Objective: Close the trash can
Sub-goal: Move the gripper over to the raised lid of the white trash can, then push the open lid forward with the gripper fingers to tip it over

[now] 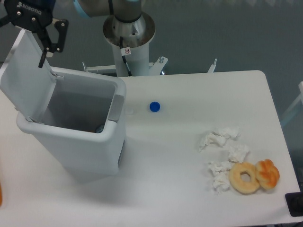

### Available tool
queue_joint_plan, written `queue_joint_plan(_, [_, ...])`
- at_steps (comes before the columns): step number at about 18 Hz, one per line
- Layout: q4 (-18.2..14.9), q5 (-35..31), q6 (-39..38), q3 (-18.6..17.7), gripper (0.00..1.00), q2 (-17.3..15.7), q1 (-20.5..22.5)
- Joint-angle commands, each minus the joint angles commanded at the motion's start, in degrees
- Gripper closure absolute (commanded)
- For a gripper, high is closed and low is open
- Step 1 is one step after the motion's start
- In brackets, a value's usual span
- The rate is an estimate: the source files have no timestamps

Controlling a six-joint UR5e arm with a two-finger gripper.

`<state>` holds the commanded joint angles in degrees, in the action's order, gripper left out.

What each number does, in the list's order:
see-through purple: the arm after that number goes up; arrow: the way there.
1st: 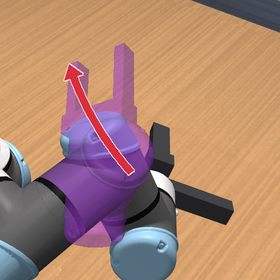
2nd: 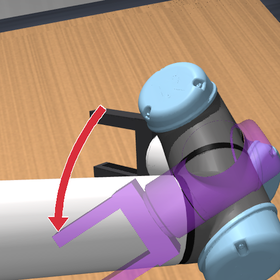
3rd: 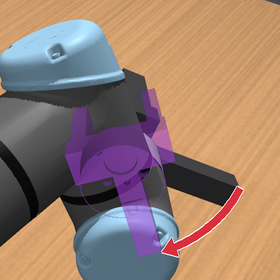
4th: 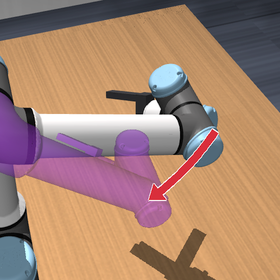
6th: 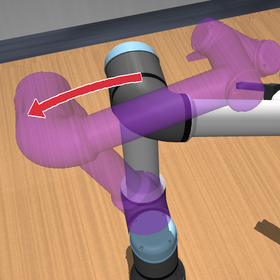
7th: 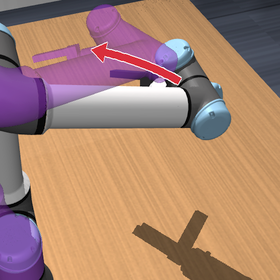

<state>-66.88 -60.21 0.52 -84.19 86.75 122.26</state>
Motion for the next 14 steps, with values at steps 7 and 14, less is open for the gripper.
queue_joint_plan(7, [0.17, -2.46, 2.82, -3.07, 0.00, -0.52, 0.00])
queue_joint_plan(14, [0.44, -2.99, 2.99, -3.87, 0.00, -0.96, 1.66])
